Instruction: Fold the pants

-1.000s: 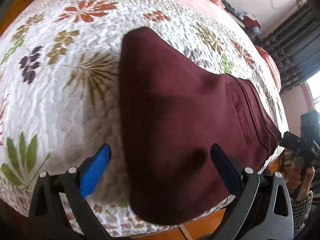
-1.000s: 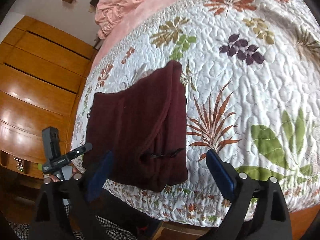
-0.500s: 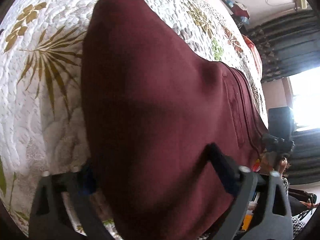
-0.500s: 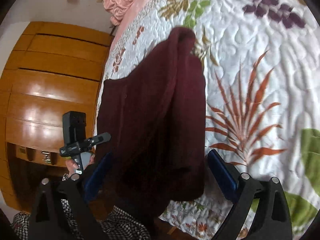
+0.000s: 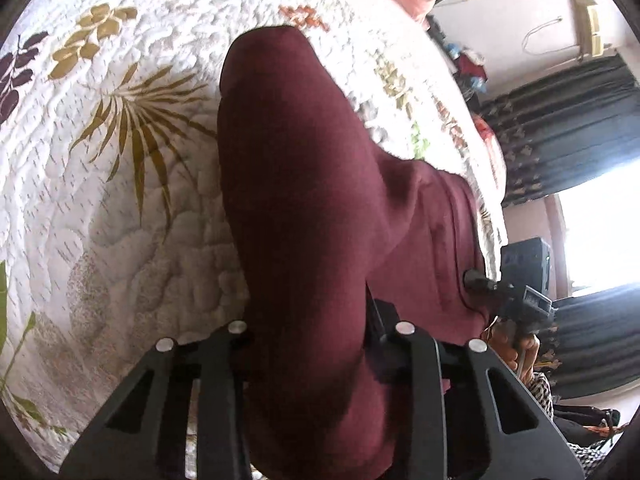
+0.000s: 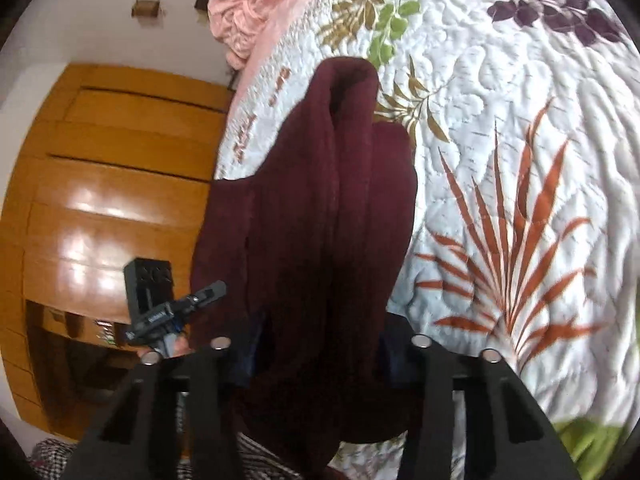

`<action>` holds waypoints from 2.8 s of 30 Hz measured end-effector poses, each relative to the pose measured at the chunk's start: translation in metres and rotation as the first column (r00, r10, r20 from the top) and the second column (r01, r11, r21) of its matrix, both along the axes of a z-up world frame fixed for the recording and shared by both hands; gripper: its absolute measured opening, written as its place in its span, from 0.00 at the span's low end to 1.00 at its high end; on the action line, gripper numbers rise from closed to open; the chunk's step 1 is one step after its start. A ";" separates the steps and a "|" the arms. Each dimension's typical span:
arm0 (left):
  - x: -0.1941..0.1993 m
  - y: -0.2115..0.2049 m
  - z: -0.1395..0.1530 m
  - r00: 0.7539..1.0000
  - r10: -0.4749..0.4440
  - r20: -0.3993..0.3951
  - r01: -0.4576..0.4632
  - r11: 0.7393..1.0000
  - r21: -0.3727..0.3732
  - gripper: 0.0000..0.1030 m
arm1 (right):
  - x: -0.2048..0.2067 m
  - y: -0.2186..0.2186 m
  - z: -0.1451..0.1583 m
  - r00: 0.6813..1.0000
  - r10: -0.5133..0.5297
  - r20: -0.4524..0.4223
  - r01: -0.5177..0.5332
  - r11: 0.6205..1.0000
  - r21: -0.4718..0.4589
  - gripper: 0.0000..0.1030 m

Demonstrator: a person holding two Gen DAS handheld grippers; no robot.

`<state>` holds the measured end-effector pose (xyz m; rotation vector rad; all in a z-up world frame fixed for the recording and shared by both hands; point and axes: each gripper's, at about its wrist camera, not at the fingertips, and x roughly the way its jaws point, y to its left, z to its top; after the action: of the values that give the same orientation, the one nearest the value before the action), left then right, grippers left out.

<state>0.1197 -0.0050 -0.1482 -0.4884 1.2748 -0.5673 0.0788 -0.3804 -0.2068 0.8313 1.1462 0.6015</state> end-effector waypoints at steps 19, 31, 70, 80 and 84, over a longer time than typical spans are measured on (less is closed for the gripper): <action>0.093 -0.030 0.073 0.970 0.051 0.237 -0.028 0.994 -0.102 0.31 | 0.119 0.009 0.115 0.970 0.039 0.240 0.003 0.985 -0.171 0.38; 0.128 -0.025 -0.003 0.982 0.032 0.184 -0.045 0.997 0.069 0.47 | 0.157 -0.012 0.005 0.996 -0.062 0.057 0.071 0.983 -0.167 0.60; -0.029 -0.032 0.083 0.927 0.103 0.361 -0.271 0.850 0.452 0.94 | -0.023 0.072 0.099 0.976 -0.096 0.195 0.210 0.642 -0.737 0.96; -0.047 -0.033 0.117 0.904 0.079 0.420 -0.296 0.823 0.484 0.94 | -0.038 0.071 0.134 0.963 -0.108 0.245 0.260 0.601 -0.756 0.96; -0.055 -0.035 0.127 0.898 0.063 0.435 -0.296 0.817 0.494 0.94 | -0.042 0.072 0.142 0.961 -0.121 0.250 0.272 0.599 -0.753 0.96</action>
<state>0.0643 -0.0404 -0.0217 0.0022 0.9182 -0.1004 0.0371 -0.3079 -0.0648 0.1175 0.9915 -0.0610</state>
